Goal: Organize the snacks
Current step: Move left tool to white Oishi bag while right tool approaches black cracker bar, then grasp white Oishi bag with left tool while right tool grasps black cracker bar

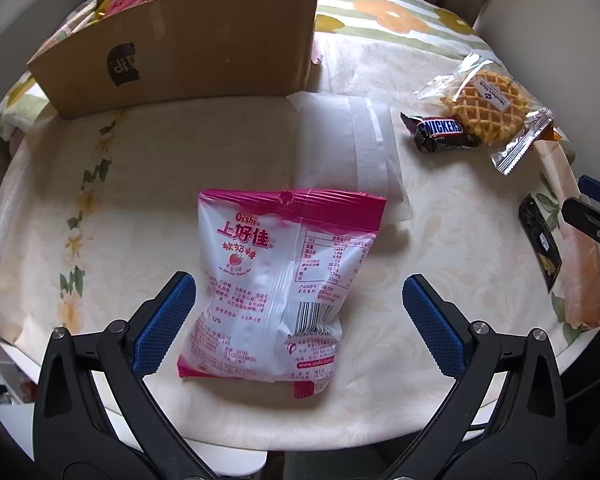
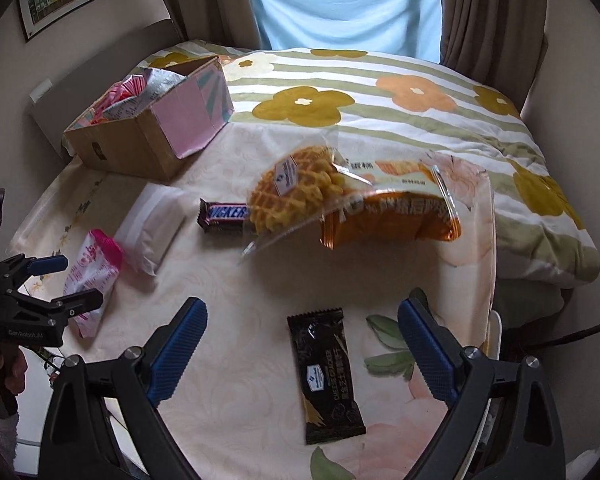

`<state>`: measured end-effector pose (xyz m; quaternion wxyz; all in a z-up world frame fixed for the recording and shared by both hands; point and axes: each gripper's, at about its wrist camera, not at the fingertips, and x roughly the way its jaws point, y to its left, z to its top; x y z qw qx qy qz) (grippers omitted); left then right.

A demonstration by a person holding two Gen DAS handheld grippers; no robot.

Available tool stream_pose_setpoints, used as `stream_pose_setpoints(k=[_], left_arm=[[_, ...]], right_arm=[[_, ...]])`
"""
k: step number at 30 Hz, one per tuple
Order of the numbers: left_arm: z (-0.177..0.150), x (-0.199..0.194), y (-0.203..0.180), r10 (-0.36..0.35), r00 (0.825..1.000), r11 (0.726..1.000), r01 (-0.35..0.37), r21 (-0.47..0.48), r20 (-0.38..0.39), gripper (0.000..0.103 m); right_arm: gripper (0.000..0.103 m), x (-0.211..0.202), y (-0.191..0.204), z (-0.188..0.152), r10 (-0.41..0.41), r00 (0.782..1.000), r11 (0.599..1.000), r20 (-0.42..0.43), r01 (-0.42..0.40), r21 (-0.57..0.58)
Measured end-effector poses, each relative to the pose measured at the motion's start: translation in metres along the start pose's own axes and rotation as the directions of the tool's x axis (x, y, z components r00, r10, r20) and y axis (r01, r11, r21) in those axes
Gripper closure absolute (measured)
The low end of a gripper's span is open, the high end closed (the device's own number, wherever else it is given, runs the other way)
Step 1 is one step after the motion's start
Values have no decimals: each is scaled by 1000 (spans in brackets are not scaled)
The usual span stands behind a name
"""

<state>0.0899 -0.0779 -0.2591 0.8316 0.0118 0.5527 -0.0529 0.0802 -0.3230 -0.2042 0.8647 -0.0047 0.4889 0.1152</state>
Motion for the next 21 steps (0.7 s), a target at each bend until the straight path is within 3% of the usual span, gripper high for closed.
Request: stream_pose_setpoints(k=[10,14,17,21], left_arm=[[4,23,3,24,1000,1000,-24,11,-20,1],[1,28,3,57,998,998,-56,21,-39,14],[-1,26,5,43,998,999,-43,-3,-42,23],[-1,25,3,52,998,999,-52,9,-43,32]], right_arm=[[8,20,-12,-31,18,999,999,-28,-19,-45],[9,26,-13,-37,22,999,999,-50,-24,-46],[14,26,-14,-39,30,998,998,-50,-32,-51],[29,29,-10,-41,16,997,997,-75,-22,-80]])
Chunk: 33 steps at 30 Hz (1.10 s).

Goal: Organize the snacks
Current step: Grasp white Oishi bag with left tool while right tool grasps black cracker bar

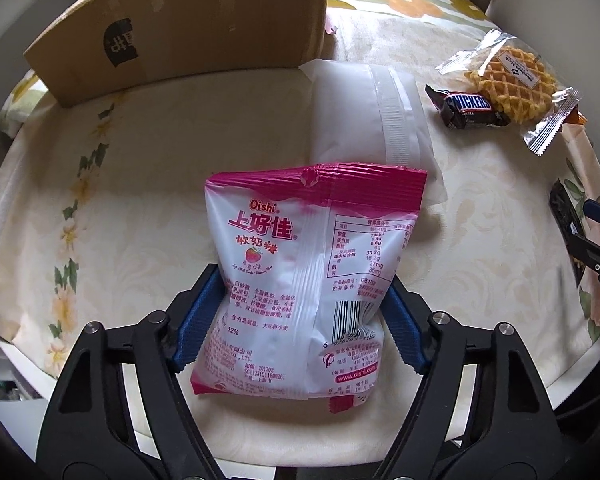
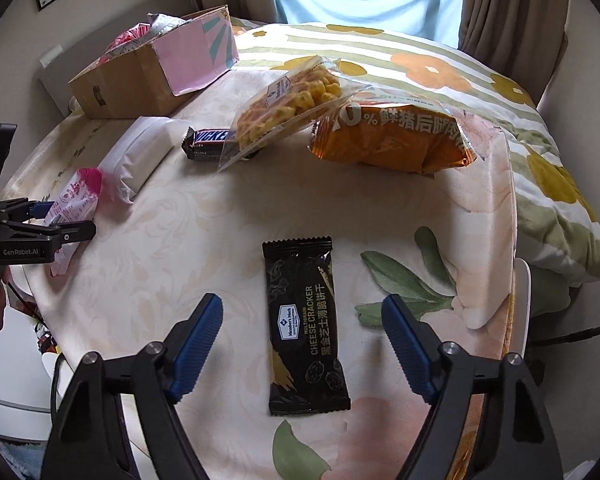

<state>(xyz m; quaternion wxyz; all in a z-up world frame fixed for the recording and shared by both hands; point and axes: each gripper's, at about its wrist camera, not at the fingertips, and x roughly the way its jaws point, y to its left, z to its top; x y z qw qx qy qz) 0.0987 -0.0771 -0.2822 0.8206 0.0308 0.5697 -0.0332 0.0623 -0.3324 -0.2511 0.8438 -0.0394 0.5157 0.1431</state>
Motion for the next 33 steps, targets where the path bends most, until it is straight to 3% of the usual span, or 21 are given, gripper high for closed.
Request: stream_pose_setpoints(k=[5,13,17,23,33], left_arm=[[-2,-5,-3,29,1000,999,-29,20,6,45],[-4,-10,-3,34,999,999,-34,15,8,48],[-4,-10,-1,27,1000,1000,-27,9,11,48],[-5,-11,1,14,1000,1000,-14,5,12,48],[-1,-28,1,-17,1000,1000,17,-10,23,50]], right_arm=[[38,1,2,-1,-12,1000,1000,-8,12,-15],[54,5,4,-6,-17,1000,1000,-27,16,-26],[68,4,4,-7,-53,998,998,-26,53,-34],[74,2,2,-8,-60,998,998,-25,60,-17],[75,-13,9,2,-46,999,999,5,46,-7]])
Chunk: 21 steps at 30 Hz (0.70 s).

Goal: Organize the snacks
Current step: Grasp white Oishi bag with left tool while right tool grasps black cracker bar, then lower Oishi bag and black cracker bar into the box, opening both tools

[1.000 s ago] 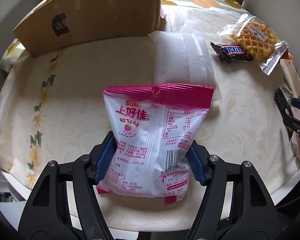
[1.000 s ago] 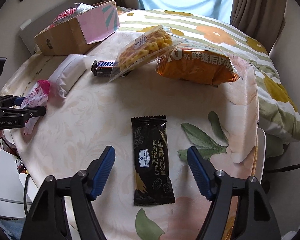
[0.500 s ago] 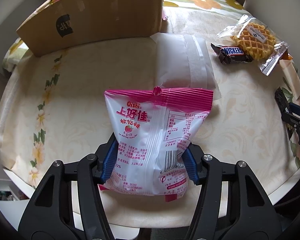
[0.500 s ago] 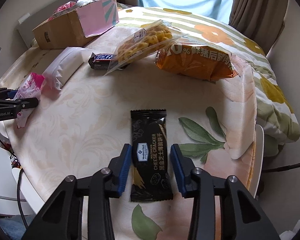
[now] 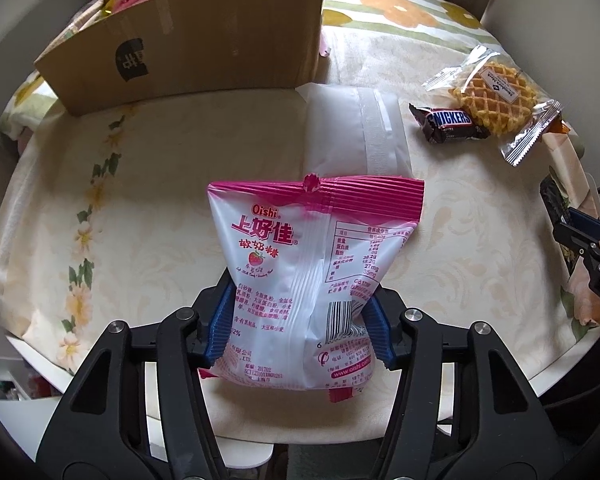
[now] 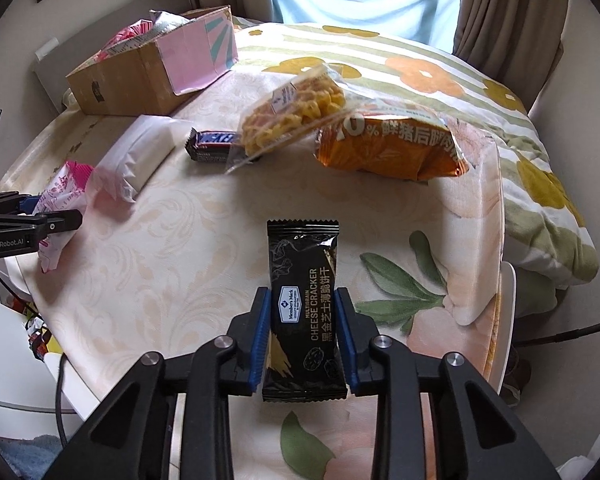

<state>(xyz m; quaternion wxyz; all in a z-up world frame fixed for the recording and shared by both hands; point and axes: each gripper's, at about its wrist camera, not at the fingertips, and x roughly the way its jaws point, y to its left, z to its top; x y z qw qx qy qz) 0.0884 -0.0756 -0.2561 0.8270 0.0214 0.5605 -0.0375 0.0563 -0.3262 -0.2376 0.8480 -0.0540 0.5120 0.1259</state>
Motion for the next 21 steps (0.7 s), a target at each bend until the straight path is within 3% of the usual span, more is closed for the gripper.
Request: stream_pose_setpoints(k=[11,21], left_arm=[[24,-57,9,-5,997,999,7,-33,80,50],[93,-91,63,-1,983,998,12,-55,182,50]], right_arm=[[75,-38,27,34,57,996,998,66,-56,-13],[75,-58,75,121,106,982,993,154,-96,-68]])
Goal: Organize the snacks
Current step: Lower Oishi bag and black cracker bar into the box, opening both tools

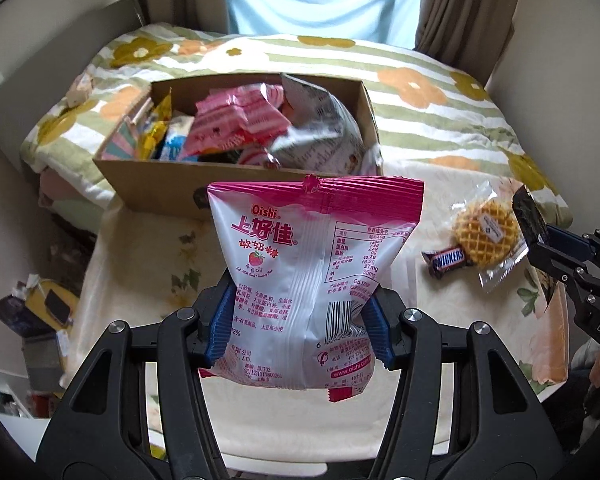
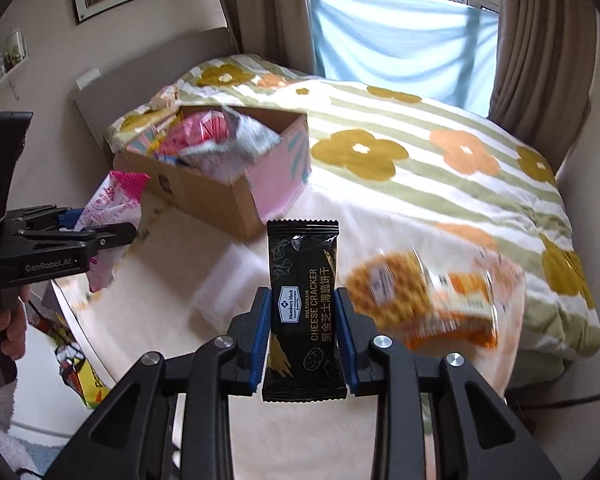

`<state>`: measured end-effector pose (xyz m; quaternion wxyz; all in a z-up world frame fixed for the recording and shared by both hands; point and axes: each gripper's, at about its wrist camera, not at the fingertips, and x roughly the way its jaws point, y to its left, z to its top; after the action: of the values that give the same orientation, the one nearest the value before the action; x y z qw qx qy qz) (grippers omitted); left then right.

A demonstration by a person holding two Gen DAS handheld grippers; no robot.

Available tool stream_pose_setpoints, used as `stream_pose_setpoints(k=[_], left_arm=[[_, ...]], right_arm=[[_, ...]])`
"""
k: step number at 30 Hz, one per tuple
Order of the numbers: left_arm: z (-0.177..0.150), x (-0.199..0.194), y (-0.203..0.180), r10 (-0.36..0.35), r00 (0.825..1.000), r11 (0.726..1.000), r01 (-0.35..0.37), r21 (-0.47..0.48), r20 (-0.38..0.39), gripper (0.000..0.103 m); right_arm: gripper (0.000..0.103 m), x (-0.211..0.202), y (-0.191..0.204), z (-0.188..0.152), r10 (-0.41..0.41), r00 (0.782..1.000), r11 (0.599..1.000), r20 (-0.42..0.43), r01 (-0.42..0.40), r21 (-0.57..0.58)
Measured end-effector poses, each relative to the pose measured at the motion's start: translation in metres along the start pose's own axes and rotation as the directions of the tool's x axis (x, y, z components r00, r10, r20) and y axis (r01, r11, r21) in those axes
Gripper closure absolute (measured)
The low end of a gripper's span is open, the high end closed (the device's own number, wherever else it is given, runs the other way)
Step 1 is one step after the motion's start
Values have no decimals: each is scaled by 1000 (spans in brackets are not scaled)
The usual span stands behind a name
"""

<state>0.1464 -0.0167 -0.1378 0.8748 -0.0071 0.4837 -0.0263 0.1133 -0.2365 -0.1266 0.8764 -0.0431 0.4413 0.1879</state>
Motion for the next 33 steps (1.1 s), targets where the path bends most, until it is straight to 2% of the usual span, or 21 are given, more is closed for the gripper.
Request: stream_pose_setpoints(k=[7,12,18,22,24,25,26,27,33], left_arm=[[69,9,57,-6,999,1000,6,11,41,50],[113,33,95,-13,999,1000,12,26,31,50],[152,67,132,-7,1000,999,7,41,12,50],[164,89,149,-36,999,999,37,36,-24,49],[167,98,152,-30,999,998,32,58,-41,37],[168,101,153,-14,999,997,16,69,-42,12],[168,101,155,-3,1000,997,6,76,-30,0],[167,99,156,-10,1000,997,11,76,-10,0],[157,98,159,-9,1000,996,11,84,-20,0]], right_arm=[[75,28,38,76,25,999,999,28,-26,20],[75,52,65,121,20,999,999,45,-21,31],[75,82,87,158,1,999,999,53,-4,54],[75,98,95,172,-6,999,997,46,2,78],[75,103,97,177,-8,999,996,42,4,91],[75,105,98,179,-9,999,996,40,5,94],[75,108,100,180,-10,999,995,37,6,95],[75,109,100,181,-9,999,995,33,6,95],[75,118,106,183,2,1000,998,10,-2,67]])
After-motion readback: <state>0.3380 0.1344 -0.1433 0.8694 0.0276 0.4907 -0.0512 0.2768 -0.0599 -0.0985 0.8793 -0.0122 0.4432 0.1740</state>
